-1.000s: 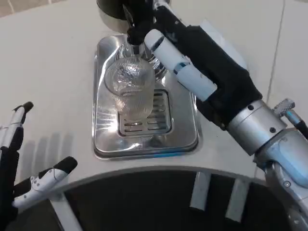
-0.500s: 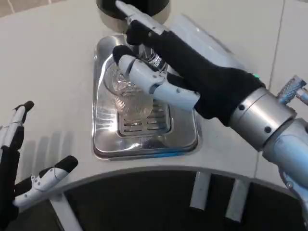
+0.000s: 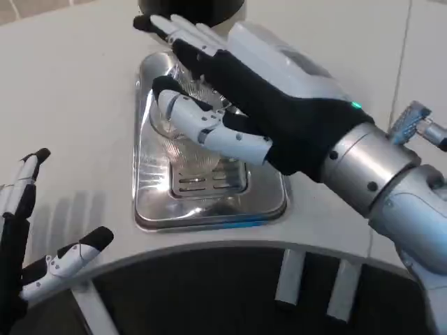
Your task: Grasp the cup under the faucet to collect the drink, then remove the cup.
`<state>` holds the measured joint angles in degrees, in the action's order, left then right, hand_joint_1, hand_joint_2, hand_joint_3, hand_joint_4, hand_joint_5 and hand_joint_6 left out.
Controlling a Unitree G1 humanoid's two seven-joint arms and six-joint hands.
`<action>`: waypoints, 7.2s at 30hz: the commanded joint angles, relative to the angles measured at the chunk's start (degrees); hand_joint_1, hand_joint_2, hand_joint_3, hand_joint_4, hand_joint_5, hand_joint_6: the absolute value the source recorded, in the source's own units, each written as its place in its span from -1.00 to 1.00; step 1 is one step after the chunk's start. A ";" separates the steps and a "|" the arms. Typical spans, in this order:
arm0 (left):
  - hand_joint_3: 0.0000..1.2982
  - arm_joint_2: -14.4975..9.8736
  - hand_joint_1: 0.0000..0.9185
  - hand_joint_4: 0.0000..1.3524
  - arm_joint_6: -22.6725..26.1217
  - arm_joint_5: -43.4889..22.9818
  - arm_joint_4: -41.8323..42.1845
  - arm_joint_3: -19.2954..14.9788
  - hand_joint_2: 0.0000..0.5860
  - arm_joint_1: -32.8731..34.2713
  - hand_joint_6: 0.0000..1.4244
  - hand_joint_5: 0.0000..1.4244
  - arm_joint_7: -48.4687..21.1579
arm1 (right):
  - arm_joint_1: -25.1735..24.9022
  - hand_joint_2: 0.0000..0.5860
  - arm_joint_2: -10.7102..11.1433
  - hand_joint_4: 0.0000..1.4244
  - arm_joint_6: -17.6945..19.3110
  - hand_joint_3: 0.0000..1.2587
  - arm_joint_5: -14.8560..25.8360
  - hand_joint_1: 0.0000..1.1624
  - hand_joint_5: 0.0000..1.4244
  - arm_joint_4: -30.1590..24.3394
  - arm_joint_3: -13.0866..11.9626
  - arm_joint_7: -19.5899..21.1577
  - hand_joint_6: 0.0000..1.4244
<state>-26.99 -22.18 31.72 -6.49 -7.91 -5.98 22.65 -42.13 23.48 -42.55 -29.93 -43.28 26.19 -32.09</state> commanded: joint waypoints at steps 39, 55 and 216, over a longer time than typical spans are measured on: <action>-1.00 2.29 -0.60 -1.00 -0.13 -2.40 -10.72 6.23 -0.89 16.37 -0.77 -0.77 -2.61 | 0.34 0.99 -2.88 -1.00 5.86 -0.90 -0.61 -1.00 -1.00 5.41 -0.39 -5.09 -1.00; -0.95 4.76 -0.59 -1.00 0.33 -4.86 -15.52 8.15 -0.89 22.11 -0.76 -0.74 -3.72 | 0.78 1.00 -2.32 -1.00 7.17 -0.90 0.16 -1.00 -1.00 7.05 -1.94 -5.30 -1.00; 0.74 17.16 0.50 0.71 -3.78 -1.73 -33.67 17.31 -0.69 39.15 1.00 0.95 17.76 | 56.13 0.83 -9.71 -1.00 33.64 -1.00 -26.91 -0.85 -1.00 -6.24 -23.82 3.70 -1.00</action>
<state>-8.57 -24.18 30.10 -43.25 10.04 34.49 39.88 14.17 13.70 -9.05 -57.80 -50.08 2.25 -28.21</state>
